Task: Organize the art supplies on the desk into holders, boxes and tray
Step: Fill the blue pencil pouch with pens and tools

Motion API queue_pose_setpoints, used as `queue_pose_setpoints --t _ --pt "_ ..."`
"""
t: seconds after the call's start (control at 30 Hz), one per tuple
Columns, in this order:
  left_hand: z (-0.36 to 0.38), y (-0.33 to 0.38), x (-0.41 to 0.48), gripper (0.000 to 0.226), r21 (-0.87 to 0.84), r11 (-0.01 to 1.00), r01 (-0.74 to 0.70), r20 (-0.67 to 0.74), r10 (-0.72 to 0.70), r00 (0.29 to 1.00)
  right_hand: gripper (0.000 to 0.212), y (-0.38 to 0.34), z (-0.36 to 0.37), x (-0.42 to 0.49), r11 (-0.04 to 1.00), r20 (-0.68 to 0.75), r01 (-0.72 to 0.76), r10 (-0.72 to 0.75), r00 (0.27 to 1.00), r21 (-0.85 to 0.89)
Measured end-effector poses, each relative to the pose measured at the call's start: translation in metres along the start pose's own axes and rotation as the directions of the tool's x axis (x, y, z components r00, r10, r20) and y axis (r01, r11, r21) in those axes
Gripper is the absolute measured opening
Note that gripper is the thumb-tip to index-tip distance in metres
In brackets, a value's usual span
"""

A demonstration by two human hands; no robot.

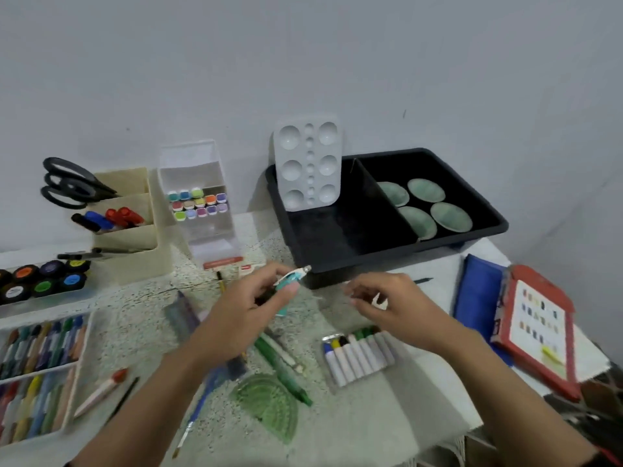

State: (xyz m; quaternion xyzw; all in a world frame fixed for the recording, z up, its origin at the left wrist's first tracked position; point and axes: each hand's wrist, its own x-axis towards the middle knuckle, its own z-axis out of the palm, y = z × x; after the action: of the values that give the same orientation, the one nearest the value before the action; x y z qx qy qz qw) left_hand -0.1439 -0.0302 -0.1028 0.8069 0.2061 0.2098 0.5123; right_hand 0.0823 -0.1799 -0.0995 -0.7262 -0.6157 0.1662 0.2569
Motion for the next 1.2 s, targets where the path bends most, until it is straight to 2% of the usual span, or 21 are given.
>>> queue_pose_setpoints --t 0.13,0.37,0.5,0.57,0.73,0.97,1.1,1.2 --pt "0.055 0.020 0.017 0.011 0.195 0.979 -0.060 0.052 0.051 0.997 0.008 0.054 -0.046 -0.019 0.994 0.033 0.026 -0.023 0.999 -0.102" --pt "0.150 0.041 0.052 0.017 0.341 0.939 0.046 0.057 -0.069 0.996 0.009 0.134 -0.089 -0.050 0.990 -0.011 0.054 -0.056 0.998 -0.132" --pt "0.204 0.053 0.076 0.028 0.417 0.895 0.162 0.038 -0.195 0.980 0.008 0.172 -0.100 -0.071 0.985 -0.170 0.034 -0.063 0.983 -0.170" --pt "0.228 0.058 0.085 0.038 0.489 0.852 0.187 0.022 -0.226 0.974 0.008 0.189 -0.101 -0.077 0.982 -0.236 0.012 -0.057 0.970 -0.187" --pt "0.265 0.065 0.096 0.050 0.683 0.705 0.192 0.032 -0.292 0.956 0.031 0.211 -0.087 -0.078 0.977 -0.174 0.023 -0.060 0.983 -0.211" --pt "0.274 0.069 0.104 0.023 0.711 0.688 0.144 0.025 -0.229 0.973 0.046 0.217 -0.075 -0.078 0.986 -0.186 0.041 -0.070 0.980 -0.159" --pt "0.258 0.072 0.106 0.013 0.619 0.772 0.144 -0.003 -0.181 0.984 0.041 0.211 -0.078 -0.070 0.997 -0.287 0.037 -0.053 0.956 -0.063" --pt "0.222 0.077 0.102 0.014 0.563 0.820 0.106 0.020 -0.142 0.990 0.040 0.205 -0.075 -0.061 0.997 -0.369 0.074 -0.061 0.928 0.021"
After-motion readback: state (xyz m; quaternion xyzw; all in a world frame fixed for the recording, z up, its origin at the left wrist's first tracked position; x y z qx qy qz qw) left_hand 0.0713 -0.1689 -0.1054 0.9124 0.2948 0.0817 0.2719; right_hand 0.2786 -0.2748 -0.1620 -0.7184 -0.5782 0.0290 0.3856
